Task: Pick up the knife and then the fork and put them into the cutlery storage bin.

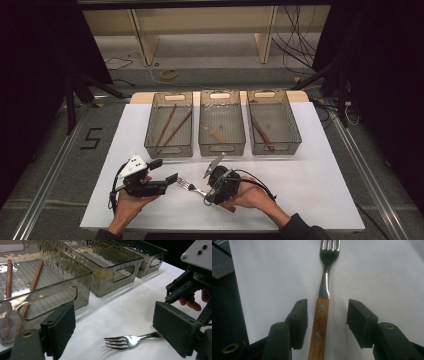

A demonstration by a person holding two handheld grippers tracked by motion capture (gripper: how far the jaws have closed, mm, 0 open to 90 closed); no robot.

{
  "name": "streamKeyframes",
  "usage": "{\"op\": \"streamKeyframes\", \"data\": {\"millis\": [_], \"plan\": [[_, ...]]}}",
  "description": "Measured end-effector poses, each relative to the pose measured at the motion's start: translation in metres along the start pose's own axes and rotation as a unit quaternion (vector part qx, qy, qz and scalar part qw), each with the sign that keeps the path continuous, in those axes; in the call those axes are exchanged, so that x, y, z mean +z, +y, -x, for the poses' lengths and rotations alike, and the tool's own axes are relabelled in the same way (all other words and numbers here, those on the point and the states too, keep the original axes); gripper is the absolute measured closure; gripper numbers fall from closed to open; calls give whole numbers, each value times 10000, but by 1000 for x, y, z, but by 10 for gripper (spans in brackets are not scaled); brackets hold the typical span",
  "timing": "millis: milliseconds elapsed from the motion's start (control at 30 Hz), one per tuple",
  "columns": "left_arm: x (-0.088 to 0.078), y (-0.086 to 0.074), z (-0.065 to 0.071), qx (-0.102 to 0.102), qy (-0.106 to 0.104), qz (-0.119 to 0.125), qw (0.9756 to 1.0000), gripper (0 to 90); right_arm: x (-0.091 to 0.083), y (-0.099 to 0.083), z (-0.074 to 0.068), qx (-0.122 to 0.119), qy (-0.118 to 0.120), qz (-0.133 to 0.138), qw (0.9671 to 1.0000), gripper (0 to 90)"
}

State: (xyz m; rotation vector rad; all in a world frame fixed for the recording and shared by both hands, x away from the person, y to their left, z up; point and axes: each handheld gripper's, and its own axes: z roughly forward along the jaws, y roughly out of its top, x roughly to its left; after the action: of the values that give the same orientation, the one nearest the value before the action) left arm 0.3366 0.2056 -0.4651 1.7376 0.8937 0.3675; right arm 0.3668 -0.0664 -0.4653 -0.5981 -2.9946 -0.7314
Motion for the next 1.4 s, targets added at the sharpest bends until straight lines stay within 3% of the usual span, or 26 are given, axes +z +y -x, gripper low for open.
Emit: {"op": "streamKeyframes", "data": {"millis": [800,1167,1400], "plan": [[0,0,0,11,-2,0,10000,177,7,0,-6,-363,-244,-275,9987,663],[1,0,1,-4,-7,-10,10000,177,7,1,-6,-394,-371,-368,9979,759],[1,0,1,1,-6,-3,10000,177,7,2,-5,-331,-381,-379,9980,773]]}}
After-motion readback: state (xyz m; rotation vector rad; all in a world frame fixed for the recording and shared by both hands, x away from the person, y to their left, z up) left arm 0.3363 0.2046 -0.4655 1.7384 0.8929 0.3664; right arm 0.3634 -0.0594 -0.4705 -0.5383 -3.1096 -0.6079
